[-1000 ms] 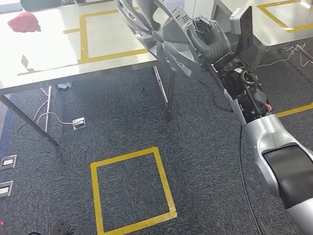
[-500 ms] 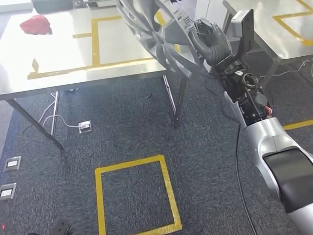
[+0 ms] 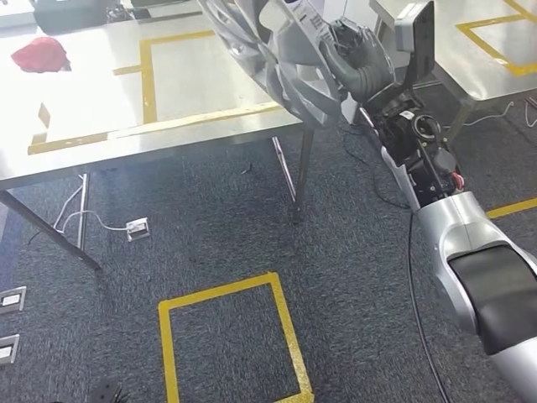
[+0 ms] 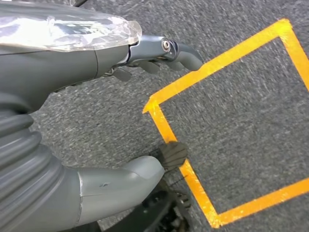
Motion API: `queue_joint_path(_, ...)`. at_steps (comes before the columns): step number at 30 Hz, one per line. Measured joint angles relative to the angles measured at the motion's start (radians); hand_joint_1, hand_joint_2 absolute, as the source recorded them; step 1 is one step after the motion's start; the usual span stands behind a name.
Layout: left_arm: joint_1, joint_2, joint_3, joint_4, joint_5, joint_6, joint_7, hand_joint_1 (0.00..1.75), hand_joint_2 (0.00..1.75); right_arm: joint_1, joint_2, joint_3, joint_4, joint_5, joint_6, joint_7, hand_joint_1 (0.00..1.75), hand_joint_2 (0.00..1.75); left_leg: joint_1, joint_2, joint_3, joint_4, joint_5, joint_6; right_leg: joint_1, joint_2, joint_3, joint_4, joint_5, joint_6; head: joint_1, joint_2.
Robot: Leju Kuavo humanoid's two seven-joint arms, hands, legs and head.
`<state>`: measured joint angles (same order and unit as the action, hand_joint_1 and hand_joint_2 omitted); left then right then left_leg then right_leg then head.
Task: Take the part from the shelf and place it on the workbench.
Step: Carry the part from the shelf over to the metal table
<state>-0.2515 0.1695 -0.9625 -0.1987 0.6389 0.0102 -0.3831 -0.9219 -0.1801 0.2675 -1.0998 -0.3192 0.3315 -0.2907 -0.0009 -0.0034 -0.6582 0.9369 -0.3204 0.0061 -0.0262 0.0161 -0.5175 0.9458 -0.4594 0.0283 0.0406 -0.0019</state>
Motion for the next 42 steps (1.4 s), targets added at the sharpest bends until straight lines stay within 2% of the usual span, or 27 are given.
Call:
queue_joint_path(3,-0.002,0.001,0.000,0.000,0.000,0.000,0.001,0.00,1.75,-0.014,0.004,0.000,0.002,0.002,0.002,-0.011,1.75,1.75,-0.003,0.001,0.023,-0.020,-0.016,0.016,0.001,-0.002,0.011,0.003,-0.011,0.017,0.004,0.000)
queue_joint_path(4,-0.002,0.001,0.000,0.000,0.000,0.001,0.001,0.00,1.75,-0.017,0.006,0.000,0.003,0.003,0.003,-0.013,1.75,1.75,-0.002,0.001,0.034,-0.026,-0.020,0.022,0.001,-0.004,0.006,0.024,-0.020,0.020,0.006,0.000)
queue_joint_path(5,-0.003,0.001,0.000,0.000,0.000,0.001,0.001,0.00,1.75,-0.020,0.007,0.001,0.004,0.003,0.004,-0.015,1.75,1.75,0.000,0.000,0.045,-0.030,-0.023,0.027,0.001,-0.006,-0.011,0.064,-0.037,0.022,0.009,0.000)
queue_joint_path(8,-0.002,-0.001,0.000,0.000,0.000,0.001,0.002,0.00,1.75,-0.019,0.010,0.003,0.009,0.004,0.005,-0.016,1.75,1.75,0.000,-0.005,0.065,-0.032,-0.038,0.038,0.004,-0.008,-0.120,0.261,-0.108,0.022,0.016,0.000)
queue_joint_path(9,0.000,-0.002,0.000,0.000,0.000,0.001,0.002,0.00,1.75,-0.018,0.010,0.005,0.012,0.004,0.005,-0.016,1.75,1.75,0.000,-0.008,0.072,-0.030,-0.045,0.038,0.006,-0.008,-0.149,0.297,-0.116,0.023,0.018,0.000)
queue_joint_path(10,0.002,-0.002,0.000,0.000,0.000,0.001,0.002,0.00,1.75,-0.018,0.011,0.006,0.013,0.005,0.004,-0.016,1.75,1.75,-0.001,-0.010,0.079,-0.028,-0.052,0.038,0.006,-0.008,-0.163,0.295,-0.103,0.022,0.020,0.000)
queue_joint_path(11,0.003,-0.003,0.000,0.000,0.000,0.001,0.002,0.00,1.75,-0.019,0.011,0.007,0.014,0.006,0.004,-0.016,1.75,1.75,-0.001,-0.013,0.088,-0.025,-0.061,0.036,0.006,-0.008,-0.159,0.256,-0.066,0.021,0.022,0.000)
queue_joint_path(13,0.003,-0.005,0.000,0.000,0.000,0.001,0.002,0.00,1.75,-0.023,0.012,0.008,0.015,0.010,0.002,-0.015,1.75,1.75,-0.001,-0.017,0.106,-0.019,-0.078,0.030,0.007,-0.009,-0.123,0.121,0.033,0.016,0.025,0.000)
queue_joint_path(14,0.003,-0.007,0.000,0.000,-0.001,0.001,0.002,0.00,1.75,-0.026,0.013,0.008,0.016,0.011,0.002,-0.015,1.75,1.75,-0.002,-0.019,0.111,-0.015,-0.085,0.026,0.010,-0.010,-0.107,0.060,0.061,0.013,0.026,0.000)
queue_joint_path(15,0.003,-0.007,0.000,0.000,-0.001,0.001,0.002,0.00,1.75,-0.029,0.013,0.008,0.016,0.012,0.002,-0.015,1.75,1.75,-0.002,-0.019,0.111,-0.011,-0.091,0.021,0.013,-0.010,-0.094,0.026,0.075,0.008,0.026,0.000)
queue_joint_path(18,0.001,-0.008,0.000,0.000,-0.002,0.001,0.002,0.00,1.75,-0.038,0.018,0.010,0.017,0.013,0.001,-0.016,1.75,1.75,-0.004,-0.018,0.111,0.002,-0.105,0.004,0.014,-0.008,-0.075,0.008,0.069,-0.012,0.025,0.000)
queue_joint_path(20,-0.003,-0.007,0.000,0.000,-0.002,0.001,0.003,0.00,1.75,-0.046,0.022,0.011,0.017,0.016,0.001,-0.017,1.75,1.75,-0.002,-0.013,0.091,0.048,-0.122,-0.007,0.007,-0.008,-0.061,0.002,0.065,-0.020,0.020,0.000)
queue_joint_path(21,-0.004,-0.007,0.000,0.000,-0.002,0.001,0.003,0.00,1.75,-0.048,0.025,0.012,0.017,0.017,0.001,-0.017,1.75,1.75,0.000,-0.010,0.062,0.102,-0.139,-0.014,0.005,-0.009,-0.055,0.001,0.062,-0.023,0.016,0.000)
queue_joint_path(23,-0.005,-0.009,0.000,0.000,-0.003,0.001,0.004,0.00,1.75,-0.050,0.027,0.014,0.018,0.020,0.001,-0.018,1.75,1.75,0.006,-0.005,-0.027,0.242,-0.181,-0.029,0.005,-0.008,-0.049,0.000,0.054,-0.028,0.009,0.000)
queue_joint_path(24,-0.003,-0.009,0.000,0.000,-0.003,0.001,0.004,0.00,1.75,-0.048,0.029,0.014,0.019,0.020,0.002,-0.019,1.75,1.75,0.009,-0.004,-0.066,0.291,-0.191,-0.033,0.005,-0.006,-0.045,0.001,0.049,-0.029,0.008,0.000)
queue_joint_path(25,-0.002,-0.009,0.000,0.000,-0.003,0.001,0.005,0.00,1.75,-0.047,0.030,0.015,0.020,0.021,0.002,-0.019,1.75,1.75,0.011,-0.004,-0.089,0.305,-0.182,-0.035,0.005,-0.005,-0.039,0.001,0.043,-0.028,0.006,0.000)
queue_joint_path(26,-0.001,-0.009,0.000,0.000,-0.003,0.001,0.006,0.00,1.75,-0.046,0.031,0.015,0.021,0.021,0.002,-0.019,1.75,1.75,0.012,-0.003,-0.091,0.276,-0.151,-0.034,0.005,-0.003,-0.031,0.001,0.036,-0.027,0.005,0.000)
queue_joint_path(28,0.000,-0.008,0.000,0.000,-0.003,0.001,0.006,0.00,1.75,-0.045,0.033,0.016,0.023,0.022,0.004,-0.019,1.75,1.75,0.011,-0.003,-0.048,0.133,-0.051,-0.024,0.004,-0.001,-0.011,0.000,0.021,-0.023,0.003,0.000)
queue_joint_path(29,0.000,-0.007,0.000,0.000,-0.003,0.002,0.006,0.00,1.75,-0.046,0.034,0.016,0.024,0.023,0.005,-0.020,1.75,1.75,0.007,-0.003,-0.023,0.066,-0.022,-0.017,0.005,0.000,-0.004,-0.001,0.014,-0.019,0.002,0.000)
queue_joint_path(30,-0.001,-0.006,0.000,0.000,-0.004,0.002,0.006,0.00,1.75,-0.048,0.035,0.016,0.025,0.023,0.006,-0.021,1.75,1.75,0.003,-0.003,-0.003,0.017,-0.007,-0.008,0.005,0.001,0.000,-0.003,0.008,-0.014,0.001,0.000)
queue_joint_path(32,-0.003,-0.005,0.000,0.000,-0.007,0.002,0.007,0.00,1.75,-0.051,0.037,0.016,0.026,0.024,0.005,-0.023,1.75,1.75,-0.005,-0.001,0.012,-0.013,-0.019,0.007,0.007,0.002,0.006,-0.004,0.002,-0.003,0.001,0.000)
queue_joint_path(35,-0.003,-0.006,0.000,0.000,-0.013,0.003,0.007,0.00,1.75,-0.054,0.037,0.017,0.026,0.029,0.003,-0.023,1.75,1.75,0.000,-0.001,0.038,-0.026,-0.029,0.024,0.009,-0.002,0.005,0.023,-0.026,0.010,0.006,0.000)
queue_joint_path(36,-0.005,-0.007,0.000,0.000,-0.015,0.003,0.007,0.00,1.75,-0.054,0.037,0.017,0.025,0.031,0.002,-0.023,1.75,1.75,0.001,-0.002,0.048,-0.030,-0.033,0.029,0.009,-0.004,-0.014,0.068,-0.048,0.012,0.009,0.000)
queue_joint_path(39,-0.004,-0.009,0.000,0.000,-0.018,0.003,0.007,0.00,1.75,-0.040,0.038,0.018,0.028,0.037,0.000,-0.022,1.75,1.75,0.000,-0.006,0.068,-0.030,-0.050,0.037,0.011,-0.006,-0.124,0.270,-0.121,0.012,0.017,0.000)
queue_joint_path(40,-0.002,-0.010,0.000,0.000,-0.018,0.003,0.007,0.00,1.75,-0.032,0.038,0.018,0.028,0.038,0.000,-0.022,1.75,1.75,-0.001,-0.008,0.076,-0.028,-0.057,0.037,0.011,-0.007,-0.150,0.300,-0.121,0.012,0.019,0.000)
queue_joint_path(41,-0.001,-0.010,0.000,0.000,-0.018,0.002,0.008,0.00,1.75,-0.027,0.038,0.019,0.029,0.039,0.000,-0.021,1.75,1.75,-0.001,-0.010,0.085,-0.026,-0.066,0.036,0.011,-0.007,-0.159,0.289,-0.097,0.012,0.021,0.000)
queue_joint_path(42,0.000,-0.010,0.000,0.000,-0.018,0.002,0.008,0.00,1.75,-0.024,0.038,0.019,0.029,0.039,0.000,-0.021,1.75,1.75,-0.002,-0.011,0.095,-0.024,-0.075,0.034,0.010,-0.007,-0.152,0.240,-0.051,0.011,0.023,0.000)
